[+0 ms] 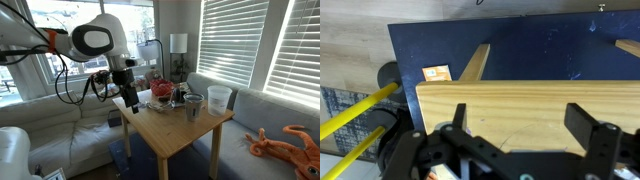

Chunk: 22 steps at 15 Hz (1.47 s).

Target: Pick up the red basket and put it on the bottom right corner of the table

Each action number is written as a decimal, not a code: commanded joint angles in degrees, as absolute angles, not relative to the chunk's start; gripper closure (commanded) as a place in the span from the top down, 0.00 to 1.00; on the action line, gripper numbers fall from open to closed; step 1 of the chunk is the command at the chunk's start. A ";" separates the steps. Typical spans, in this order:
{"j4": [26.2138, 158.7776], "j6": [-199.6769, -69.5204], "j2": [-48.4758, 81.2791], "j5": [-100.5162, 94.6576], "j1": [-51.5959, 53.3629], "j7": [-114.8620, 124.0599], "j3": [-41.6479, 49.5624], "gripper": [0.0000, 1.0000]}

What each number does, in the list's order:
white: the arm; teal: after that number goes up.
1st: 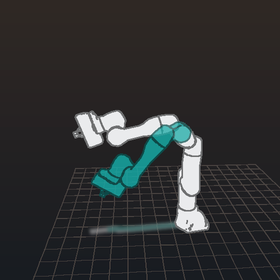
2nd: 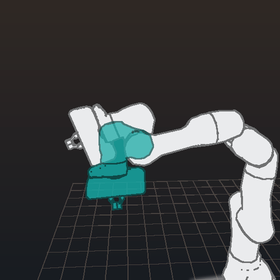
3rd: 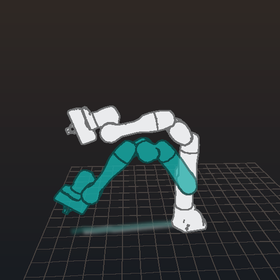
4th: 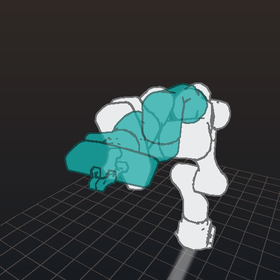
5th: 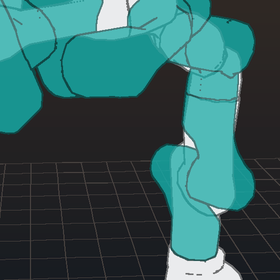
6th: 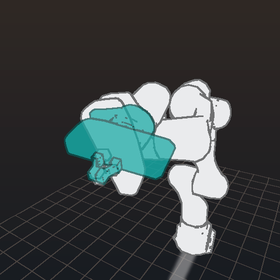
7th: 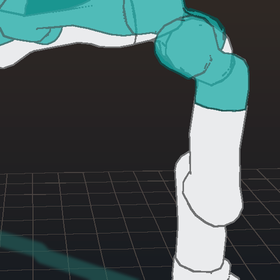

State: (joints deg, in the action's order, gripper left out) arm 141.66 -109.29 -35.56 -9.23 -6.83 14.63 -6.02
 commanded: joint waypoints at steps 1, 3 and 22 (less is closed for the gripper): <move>141.51 -109.05 -35.47 -9.69 -5.92 15.03 -5.27 1.00; 141.51 -109.05 -35.47 -9.69 -5.92 15.03 -5.27 1.00; 104.18 -116.90 -3.17 -1.30 2.42 18.82 -7.73 1.00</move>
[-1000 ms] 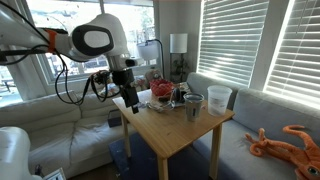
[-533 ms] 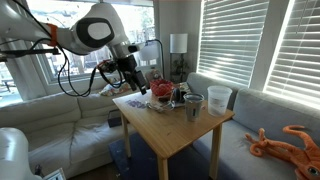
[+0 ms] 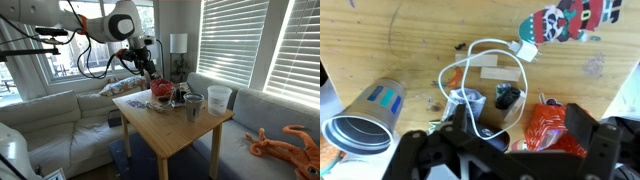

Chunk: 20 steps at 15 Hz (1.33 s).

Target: Pick up the red basket and put it on the bottom right corner of the table

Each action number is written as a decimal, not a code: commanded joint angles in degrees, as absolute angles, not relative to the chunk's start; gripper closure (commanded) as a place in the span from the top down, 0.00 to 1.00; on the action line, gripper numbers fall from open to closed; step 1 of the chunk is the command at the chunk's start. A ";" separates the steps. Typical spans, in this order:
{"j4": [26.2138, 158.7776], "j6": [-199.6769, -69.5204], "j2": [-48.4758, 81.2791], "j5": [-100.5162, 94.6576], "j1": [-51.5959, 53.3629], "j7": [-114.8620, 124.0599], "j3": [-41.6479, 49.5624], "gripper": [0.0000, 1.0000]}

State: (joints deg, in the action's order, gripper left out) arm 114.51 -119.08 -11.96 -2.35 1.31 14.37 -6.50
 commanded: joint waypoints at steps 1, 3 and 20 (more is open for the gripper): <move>101.61 -116.61 -0.85 -2.12 2.91 20.98 -8.15 1.00; 97.10 -116.83 3.52 -4.08 4.40 24.42 -8.82 1.00; 92.99 -119.78 10.46 6.08 7.15 -2.29 -9.76 1.00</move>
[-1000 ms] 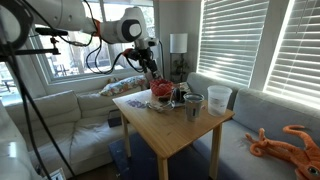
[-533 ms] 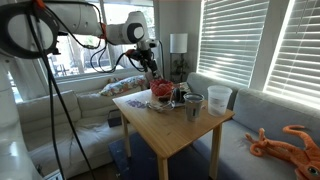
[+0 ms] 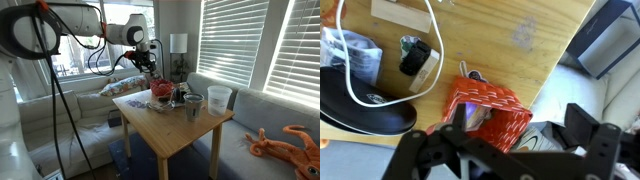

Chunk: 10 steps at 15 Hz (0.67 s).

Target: Pick up the red basket and put it on the bottom right corner of the table

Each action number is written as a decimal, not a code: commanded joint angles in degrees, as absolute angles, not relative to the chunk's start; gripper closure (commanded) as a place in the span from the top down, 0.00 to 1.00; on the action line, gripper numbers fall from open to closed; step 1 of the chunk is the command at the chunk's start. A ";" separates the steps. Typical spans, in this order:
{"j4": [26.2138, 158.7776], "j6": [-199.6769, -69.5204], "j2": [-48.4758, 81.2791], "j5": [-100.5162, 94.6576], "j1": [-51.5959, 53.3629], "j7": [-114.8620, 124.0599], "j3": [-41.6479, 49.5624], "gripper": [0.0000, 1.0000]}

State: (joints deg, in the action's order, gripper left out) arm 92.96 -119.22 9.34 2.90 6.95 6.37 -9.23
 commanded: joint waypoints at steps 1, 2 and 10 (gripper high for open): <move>92.77 -119.48 11.13 6.07 7.31 -5.17 -10.04 1.00; 92.45 -119.30 11.96 5.82 7.58 -7.84 -10.40 1.00; 91.50 -120.46 16.95 -3.79 8.80 -26.25 -10.90 1.00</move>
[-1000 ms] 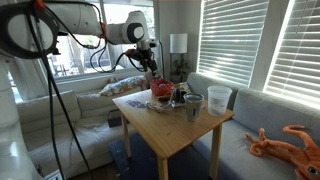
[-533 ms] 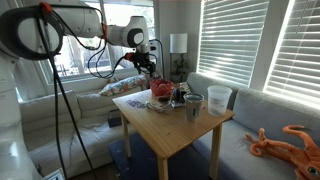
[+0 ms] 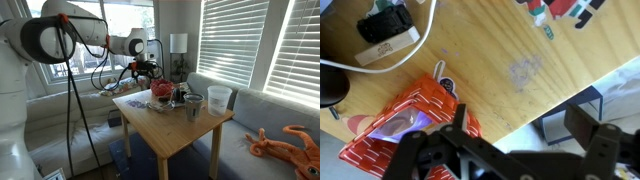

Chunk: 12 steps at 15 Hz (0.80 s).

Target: Pick up the red basket and put it on the bottom right corner of the table

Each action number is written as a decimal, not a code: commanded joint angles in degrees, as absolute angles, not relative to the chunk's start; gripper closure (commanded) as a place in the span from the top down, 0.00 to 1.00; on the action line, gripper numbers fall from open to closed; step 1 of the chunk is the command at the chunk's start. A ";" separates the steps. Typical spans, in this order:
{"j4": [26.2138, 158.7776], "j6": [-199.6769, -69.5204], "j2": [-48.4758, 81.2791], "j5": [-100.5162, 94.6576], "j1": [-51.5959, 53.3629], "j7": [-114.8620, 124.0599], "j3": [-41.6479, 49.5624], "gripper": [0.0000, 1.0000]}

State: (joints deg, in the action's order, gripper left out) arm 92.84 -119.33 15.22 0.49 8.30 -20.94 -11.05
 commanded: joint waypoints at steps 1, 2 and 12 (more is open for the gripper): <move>91.44 -121.52 17.26 -5.58 8.85 -28.00 -10.84 1.00; 91.32 -122.59 17.50 -7.73 8.90 -29.37 -10.70 1.00; 91.06 -139.64 21.22 -10.79 7.93 -42.13 -11.65 1.00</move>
State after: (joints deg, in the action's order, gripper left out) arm 92.75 -137.84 19.07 -10.62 8.32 -39.31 -11.25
